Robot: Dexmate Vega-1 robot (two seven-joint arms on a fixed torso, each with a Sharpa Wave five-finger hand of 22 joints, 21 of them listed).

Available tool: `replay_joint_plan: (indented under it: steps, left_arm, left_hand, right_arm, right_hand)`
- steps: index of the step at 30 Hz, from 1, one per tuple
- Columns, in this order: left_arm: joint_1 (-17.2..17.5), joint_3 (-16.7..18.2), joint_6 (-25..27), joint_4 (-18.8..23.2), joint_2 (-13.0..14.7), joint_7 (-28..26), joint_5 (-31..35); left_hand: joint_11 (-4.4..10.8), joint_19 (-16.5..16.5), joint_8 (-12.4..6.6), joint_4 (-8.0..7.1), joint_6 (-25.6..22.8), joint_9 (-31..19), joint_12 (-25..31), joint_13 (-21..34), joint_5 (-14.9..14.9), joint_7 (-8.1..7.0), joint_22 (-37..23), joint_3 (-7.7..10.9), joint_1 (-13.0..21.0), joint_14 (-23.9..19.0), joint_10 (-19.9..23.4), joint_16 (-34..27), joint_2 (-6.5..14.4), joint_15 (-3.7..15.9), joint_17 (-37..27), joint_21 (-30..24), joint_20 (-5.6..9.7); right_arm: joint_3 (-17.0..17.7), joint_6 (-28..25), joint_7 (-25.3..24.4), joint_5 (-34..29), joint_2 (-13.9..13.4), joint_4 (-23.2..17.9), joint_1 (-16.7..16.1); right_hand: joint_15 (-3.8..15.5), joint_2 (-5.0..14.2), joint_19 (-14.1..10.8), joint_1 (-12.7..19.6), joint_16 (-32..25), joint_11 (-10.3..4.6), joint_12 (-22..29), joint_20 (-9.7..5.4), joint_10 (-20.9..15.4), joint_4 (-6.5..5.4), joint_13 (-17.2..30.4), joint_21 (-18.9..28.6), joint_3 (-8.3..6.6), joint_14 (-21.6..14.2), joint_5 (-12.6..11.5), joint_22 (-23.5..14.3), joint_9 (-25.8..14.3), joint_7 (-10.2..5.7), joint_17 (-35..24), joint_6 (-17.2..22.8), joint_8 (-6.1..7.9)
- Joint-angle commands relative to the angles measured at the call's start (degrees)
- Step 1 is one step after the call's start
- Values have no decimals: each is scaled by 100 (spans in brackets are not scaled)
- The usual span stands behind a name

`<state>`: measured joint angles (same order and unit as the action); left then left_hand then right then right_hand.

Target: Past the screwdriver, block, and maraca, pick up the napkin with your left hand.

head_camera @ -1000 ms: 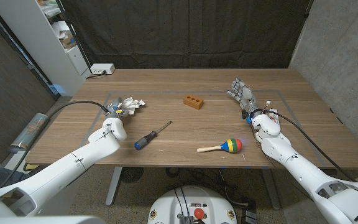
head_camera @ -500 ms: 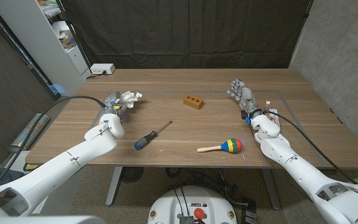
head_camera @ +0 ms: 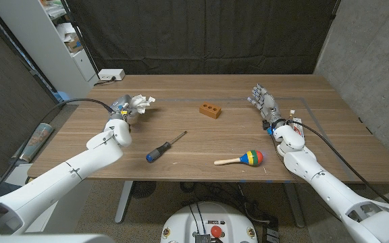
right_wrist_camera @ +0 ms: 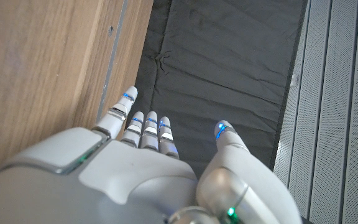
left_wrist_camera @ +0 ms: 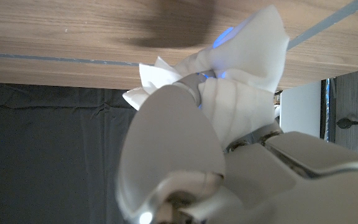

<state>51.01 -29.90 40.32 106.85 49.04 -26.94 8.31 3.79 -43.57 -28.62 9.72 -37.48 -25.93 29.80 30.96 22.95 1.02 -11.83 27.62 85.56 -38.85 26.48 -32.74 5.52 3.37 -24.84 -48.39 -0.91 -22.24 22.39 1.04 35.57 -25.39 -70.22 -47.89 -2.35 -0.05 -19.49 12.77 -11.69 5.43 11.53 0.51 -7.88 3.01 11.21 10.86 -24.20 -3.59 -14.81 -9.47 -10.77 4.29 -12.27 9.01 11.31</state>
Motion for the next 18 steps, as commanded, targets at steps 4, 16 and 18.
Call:
replay_joint_plan:
  steps: [4,16,18]
  left_arm:
    - [172,248,-249,401,283,108,22]
    - [435,640,-842,495,373,-30,-75]
    - [465,680,-958,514,432,7,-73]
  left_hand:
    - [27,-433,5,-12,-36,-23,11,88,-26,-29,-40,-74,-56,-114,27,-321,27,361,-1581,-160,577]
    - [28,-383,37,-22,-38,-14,-25,176,-59,-35,-46,-112,-97,-94,13,-349,42,401,-1679,-321,616]
    - [42,-375,36,-22,-59,-10,-27,191,-65,-48,-45,-118,-103,-98,24,-355,43,405,-1696,-349,617]
  right_arm:
    - [41,-15,-50,-33,-116,-244,-103]
    - [60,78,-37,-2,-56,-208,-100]
    - [60,80,-49,4,-39,-198,-96]
  right_hand:
    - [-15,31,-43,10,-27,-9,6,33,-43,32,9,11,-29,-52,-32,-30,-17,22,-11,40,11]
    - [-14,36,-43,8,-27,-18,4,37,-43,38,9,11,-28,-52,-33,-30,-17,22,-10,42,10]
    - [-17,37,-44,8,-27,-15,4,38,-45,39,10,11,-28,-53,-33,-30,-17,22,-10,42,10]
